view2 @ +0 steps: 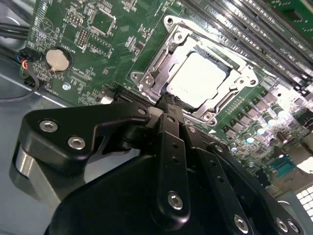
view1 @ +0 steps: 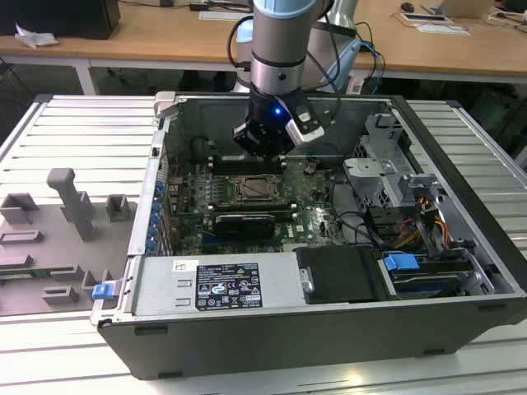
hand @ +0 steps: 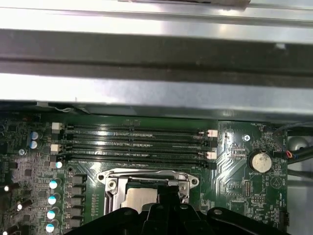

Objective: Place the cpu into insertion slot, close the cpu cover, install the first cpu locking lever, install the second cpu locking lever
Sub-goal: 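Install the second cpu locking lever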

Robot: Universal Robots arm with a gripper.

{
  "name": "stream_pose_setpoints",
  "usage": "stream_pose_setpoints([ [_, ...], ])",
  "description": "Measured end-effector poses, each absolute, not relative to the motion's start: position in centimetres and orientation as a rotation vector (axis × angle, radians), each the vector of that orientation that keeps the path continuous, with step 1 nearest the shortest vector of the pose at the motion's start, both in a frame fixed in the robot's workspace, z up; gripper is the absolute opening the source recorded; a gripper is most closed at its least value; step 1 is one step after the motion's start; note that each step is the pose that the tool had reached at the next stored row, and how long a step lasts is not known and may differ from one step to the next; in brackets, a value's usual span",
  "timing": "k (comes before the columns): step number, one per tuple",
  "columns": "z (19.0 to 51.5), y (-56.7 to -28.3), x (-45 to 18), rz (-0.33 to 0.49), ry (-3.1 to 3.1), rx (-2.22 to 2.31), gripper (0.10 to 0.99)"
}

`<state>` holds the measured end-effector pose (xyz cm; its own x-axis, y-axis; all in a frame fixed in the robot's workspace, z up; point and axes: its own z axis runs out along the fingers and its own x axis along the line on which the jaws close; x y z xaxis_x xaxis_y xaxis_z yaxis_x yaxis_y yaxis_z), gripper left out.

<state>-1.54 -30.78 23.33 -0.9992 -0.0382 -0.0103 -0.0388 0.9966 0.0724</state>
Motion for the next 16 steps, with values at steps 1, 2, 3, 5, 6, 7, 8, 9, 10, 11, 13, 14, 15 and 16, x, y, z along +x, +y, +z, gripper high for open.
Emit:
stream_pose_setpoints([
  [1, 23.3, -30.9, -1.5, 0.114, 3.130, -0.060, 0.106],
  [2, 23.3, -31.0, -1.5, 0.114, 3.130, -0.060, 0.106],
  [3, 23.3, -31.2, -1.5, 0.114, 3.130, -0.060, 0.106],
  [5, 23.3, -31.5, -1.5, 0.114, 3.130, -0.060, 0.106],
  [6, 23.3, -31.6, -1.5, 0.114, 3.130, -0.060, 0.106],
  [7, 23.3, -31.8, -1.5, 0.114, 3.130, -0.060, 0.106],
  [8, 23.4, -31.9, -1.5, 0.114, 3.130, -0.060, 0.106],
  [9, 23.4, -31.9, -1.6, 0.113, 3.130, -0.060, 0.106],
  [10, 23.6, -31.9, -1.5, 0.114, 3.130, -0.060, 0.106],
  [11, 23.8, -31.9, -1.5, 0.114, 3.131, -0.060, 0.106],
  [13, 23.9, -32.4, -1.5, 0.114, 3.131, -0.060, 0.106],
  [14, 23.9, -32.7, -1.5, 0.115, 3.131, -0.060, 0.106],
  [15, 23.9, -33.2, -1.5, 0.114, 3.131, -0.060, 0.106],
  [16, 23.9, -33.5, -1.5, 0.114, 3.131, -0.060, 0.106],
])
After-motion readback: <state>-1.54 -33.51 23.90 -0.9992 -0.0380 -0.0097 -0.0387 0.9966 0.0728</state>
